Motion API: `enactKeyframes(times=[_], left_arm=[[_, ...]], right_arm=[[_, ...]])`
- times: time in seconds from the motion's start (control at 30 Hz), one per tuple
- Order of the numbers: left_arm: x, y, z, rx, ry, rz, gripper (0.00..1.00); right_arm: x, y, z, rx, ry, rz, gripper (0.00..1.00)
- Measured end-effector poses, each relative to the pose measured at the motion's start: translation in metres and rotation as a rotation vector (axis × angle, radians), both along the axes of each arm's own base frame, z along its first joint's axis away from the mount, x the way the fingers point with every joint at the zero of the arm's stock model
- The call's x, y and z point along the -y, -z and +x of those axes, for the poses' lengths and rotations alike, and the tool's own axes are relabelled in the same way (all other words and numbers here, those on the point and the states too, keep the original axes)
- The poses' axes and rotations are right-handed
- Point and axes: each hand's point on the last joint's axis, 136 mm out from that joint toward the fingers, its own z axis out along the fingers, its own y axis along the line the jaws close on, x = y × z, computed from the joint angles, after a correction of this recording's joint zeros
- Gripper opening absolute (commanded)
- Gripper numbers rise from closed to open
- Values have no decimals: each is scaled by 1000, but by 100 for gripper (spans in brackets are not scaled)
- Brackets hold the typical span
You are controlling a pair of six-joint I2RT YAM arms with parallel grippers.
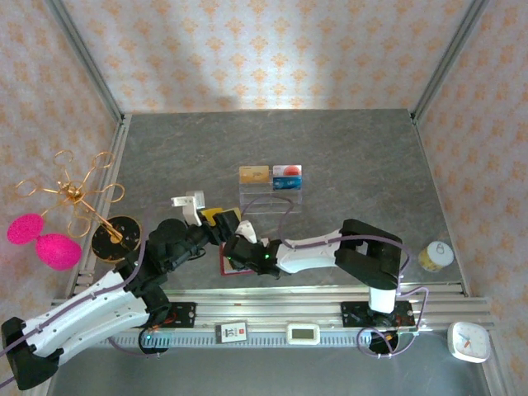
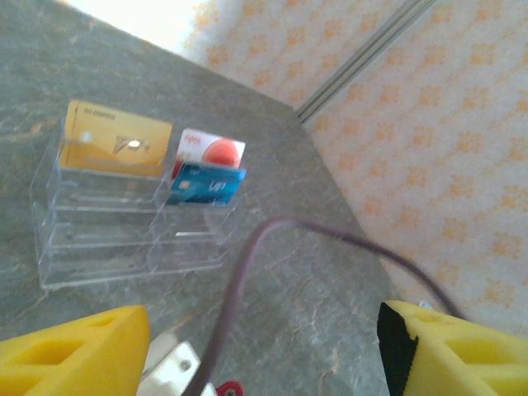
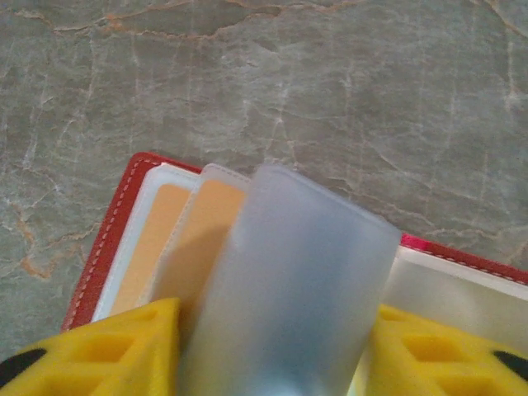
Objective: Take the credit cards out of the card holder
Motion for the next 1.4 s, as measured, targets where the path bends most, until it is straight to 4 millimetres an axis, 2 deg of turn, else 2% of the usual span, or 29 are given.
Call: enactKeyframes(times=[0.1,0.2,0.4,0.53,0.7,0.87,1.07,1.13,1.23,1.4], left_arm=[[-1,19,-1,-39,-4,7,57],[-1,38,-3,-80,-8,6,44],[4,88,-7,-184,9,1,15],[10,125,-11,-268,28,20,4],[23,156,-16,-337,71,42,4],[38,172,-20,-372,119,66,8],[41,186,-16,-401,108,122,7],[40,192,-15,-410,104,148,6],[38,207,-15,-443,96,194,0],[45,208,-9,-440,95,207,0]], right_arm=[[3,0,-1,-3,11,23,26],[8,0,-2,-6,28,40,15],[29,0,-7,-9,60,56,8],[49,1,-9,-2,102,62,2],[67,1,-9,6,147,74,0],[67,-4,3,15,183,109,0],[64,-7,17,21,212,152,1],[60,-6,18,16,209,157,5],[59,-2,17,7,207,154,17],[68,-1,20,3,244,142,30]])
